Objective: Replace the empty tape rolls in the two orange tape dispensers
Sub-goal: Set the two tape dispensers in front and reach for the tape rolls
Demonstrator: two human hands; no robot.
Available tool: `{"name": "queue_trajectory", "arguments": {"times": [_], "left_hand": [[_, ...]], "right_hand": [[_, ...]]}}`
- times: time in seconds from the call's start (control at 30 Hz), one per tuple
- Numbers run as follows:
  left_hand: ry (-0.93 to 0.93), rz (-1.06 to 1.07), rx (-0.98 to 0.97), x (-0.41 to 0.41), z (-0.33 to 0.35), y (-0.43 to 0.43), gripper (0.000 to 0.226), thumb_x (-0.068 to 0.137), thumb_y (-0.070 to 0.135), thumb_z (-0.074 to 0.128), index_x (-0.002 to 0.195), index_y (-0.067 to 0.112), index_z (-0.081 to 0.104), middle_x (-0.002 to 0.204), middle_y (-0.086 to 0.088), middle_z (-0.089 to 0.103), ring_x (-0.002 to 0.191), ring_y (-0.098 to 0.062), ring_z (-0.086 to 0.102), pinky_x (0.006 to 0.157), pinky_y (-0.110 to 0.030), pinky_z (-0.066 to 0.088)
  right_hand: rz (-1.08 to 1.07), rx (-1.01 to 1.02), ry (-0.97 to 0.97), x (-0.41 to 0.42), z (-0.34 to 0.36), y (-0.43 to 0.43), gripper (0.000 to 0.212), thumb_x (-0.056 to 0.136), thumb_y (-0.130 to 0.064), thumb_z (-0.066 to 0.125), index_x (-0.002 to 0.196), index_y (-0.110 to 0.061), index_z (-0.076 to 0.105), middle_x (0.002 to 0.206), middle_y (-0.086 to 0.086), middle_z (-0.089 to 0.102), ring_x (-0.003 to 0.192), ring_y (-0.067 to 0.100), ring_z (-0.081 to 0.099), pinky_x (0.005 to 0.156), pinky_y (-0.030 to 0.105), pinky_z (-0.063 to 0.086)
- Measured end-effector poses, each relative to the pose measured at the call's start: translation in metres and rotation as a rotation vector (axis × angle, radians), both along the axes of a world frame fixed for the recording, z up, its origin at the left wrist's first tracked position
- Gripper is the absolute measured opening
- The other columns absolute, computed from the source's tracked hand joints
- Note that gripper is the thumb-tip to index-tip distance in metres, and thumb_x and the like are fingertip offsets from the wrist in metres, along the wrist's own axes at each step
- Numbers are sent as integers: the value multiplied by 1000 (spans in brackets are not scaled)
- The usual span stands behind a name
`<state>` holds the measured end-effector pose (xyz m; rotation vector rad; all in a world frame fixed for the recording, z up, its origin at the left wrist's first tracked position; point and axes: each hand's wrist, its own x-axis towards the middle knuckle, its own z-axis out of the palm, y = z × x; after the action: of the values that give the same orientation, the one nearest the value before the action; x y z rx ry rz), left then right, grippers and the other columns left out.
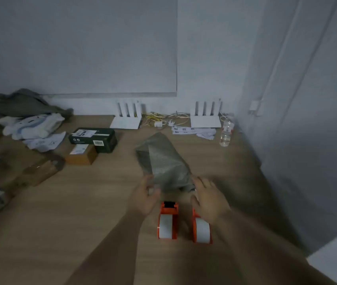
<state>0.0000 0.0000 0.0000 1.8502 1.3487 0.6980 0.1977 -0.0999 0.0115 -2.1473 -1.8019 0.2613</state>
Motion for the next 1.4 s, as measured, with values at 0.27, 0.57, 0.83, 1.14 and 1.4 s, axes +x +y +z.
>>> {"name": "queue_trajectory", "arguments": {"times": [0.27,0.57,0.83,1.14,1.4], "left_hand": [[-49,-5,-379,-15,-73,30,31,83,22,65,113,22,58,90,-1,70,86,-20,65,80,-29,46],[-77,30,-650,-12,-120,28,19,92,9,57,106,-2,63,104,-18,67,83,-21,60,57,-17,49],[-178,20,-752,-7,-139,13,15,94,5,56,95,5,71,85,-14,73,61,-2,65,52,-13,50],[-337,109,-781,0,-143,11,16,87,7,60,84,7,75,90,-20,75,87,-32,68,88,-52,53],[-397,225,-741,-17,-123,9,18,83,14,61,74,13,76,76,-9,74,77,-26,67,75,-40,50]], "right_hand": [[-226,-98,256,-55,-63,23,49,95,-36,42,143,-29,33,142,0,48,125,21,53,99,36,47],[-414,-192,497,-87,-102,36,38,89,-29,52,127,-23,51,119,-4,59,109,17,57,91,32,48],[-406,-245,683,-82,-133,41,41,91,-27,57,131,-24,47,118,-2,64,105,15,62,88,36,54],[-404,-262,680,-79,-143,37,22,99,-30,43,115,-24,57,115,2,65,100,17,62,88,31,51],[-384,-284,630,-83,-141,46,17,95,-26,47,98,-18,63,108,6,67,100,22,61,90,34,48]]}}
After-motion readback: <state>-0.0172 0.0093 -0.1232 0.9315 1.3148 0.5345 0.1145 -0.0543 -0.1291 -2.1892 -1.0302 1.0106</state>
